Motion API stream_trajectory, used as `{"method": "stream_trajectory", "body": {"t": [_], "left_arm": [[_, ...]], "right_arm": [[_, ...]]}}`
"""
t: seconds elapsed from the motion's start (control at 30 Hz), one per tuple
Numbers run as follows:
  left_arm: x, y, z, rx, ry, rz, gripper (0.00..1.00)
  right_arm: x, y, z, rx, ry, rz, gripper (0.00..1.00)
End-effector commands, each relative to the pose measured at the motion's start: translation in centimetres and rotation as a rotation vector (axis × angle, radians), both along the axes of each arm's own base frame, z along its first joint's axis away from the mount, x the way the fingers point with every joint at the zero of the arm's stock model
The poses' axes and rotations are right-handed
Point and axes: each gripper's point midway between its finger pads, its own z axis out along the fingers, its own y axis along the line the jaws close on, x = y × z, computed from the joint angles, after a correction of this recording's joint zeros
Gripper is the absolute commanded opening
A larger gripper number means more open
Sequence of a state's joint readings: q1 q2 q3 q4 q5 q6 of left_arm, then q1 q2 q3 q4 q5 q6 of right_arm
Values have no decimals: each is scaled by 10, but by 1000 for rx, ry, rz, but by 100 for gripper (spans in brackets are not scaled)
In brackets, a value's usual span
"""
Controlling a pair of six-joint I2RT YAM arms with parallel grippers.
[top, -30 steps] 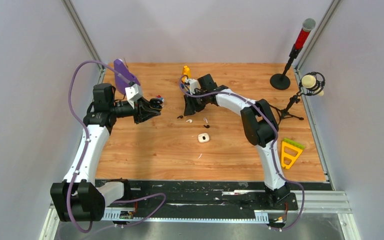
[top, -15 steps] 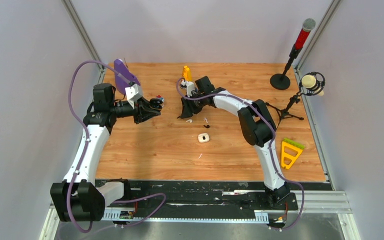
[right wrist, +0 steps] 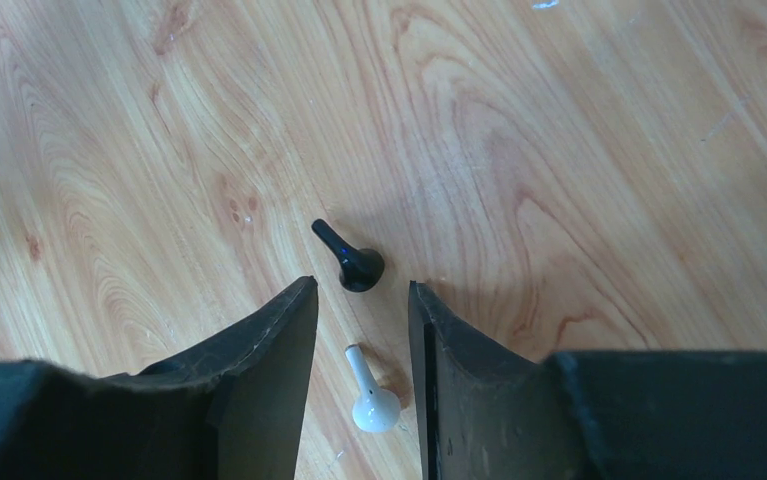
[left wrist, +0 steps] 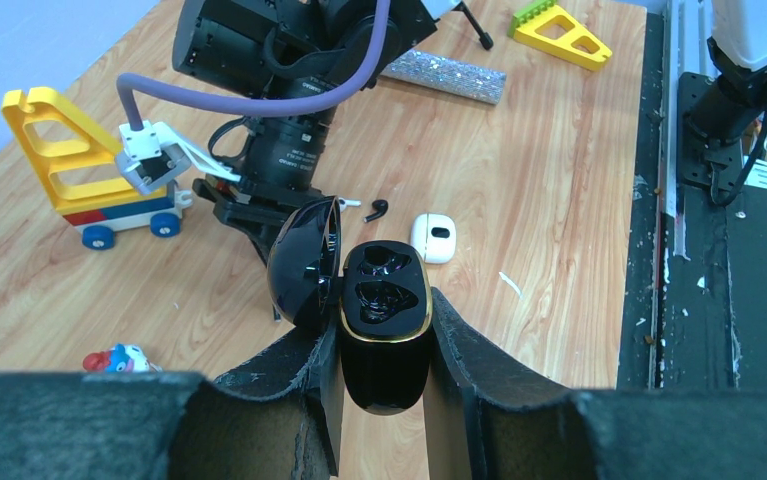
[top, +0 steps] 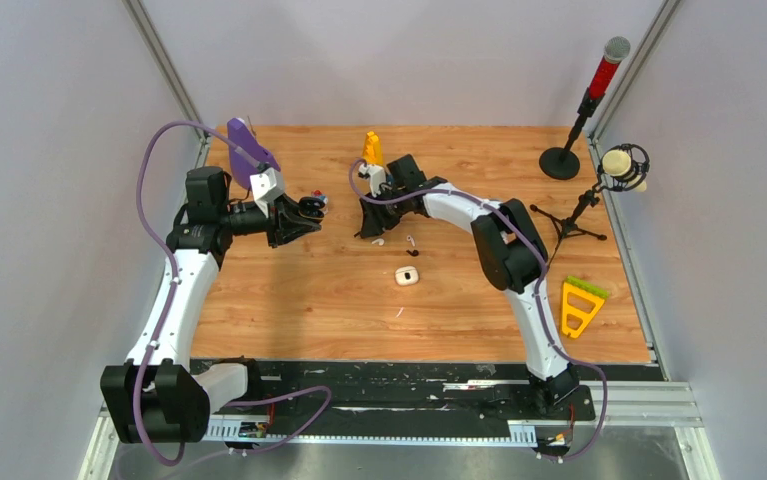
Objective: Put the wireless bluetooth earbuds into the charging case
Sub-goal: Pick up the earbud from the center of the board.
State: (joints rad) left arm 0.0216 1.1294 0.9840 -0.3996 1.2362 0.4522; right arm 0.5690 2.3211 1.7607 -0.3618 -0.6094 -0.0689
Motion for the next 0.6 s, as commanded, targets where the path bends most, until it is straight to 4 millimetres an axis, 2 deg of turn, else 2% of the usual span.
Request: {"method": "stream_trajectory", "body": {"t": [0.0, 0.57], "left_arm": [[-2, 1, 9, -6, -41, -3, 9], [-2, 1, 10, -4, -44, -2, 8]], "right_arm": [[-1, 9, -10, -15, -33, 36, 39], [-5, 8, -23, -35, -42, 55, 35]]}}
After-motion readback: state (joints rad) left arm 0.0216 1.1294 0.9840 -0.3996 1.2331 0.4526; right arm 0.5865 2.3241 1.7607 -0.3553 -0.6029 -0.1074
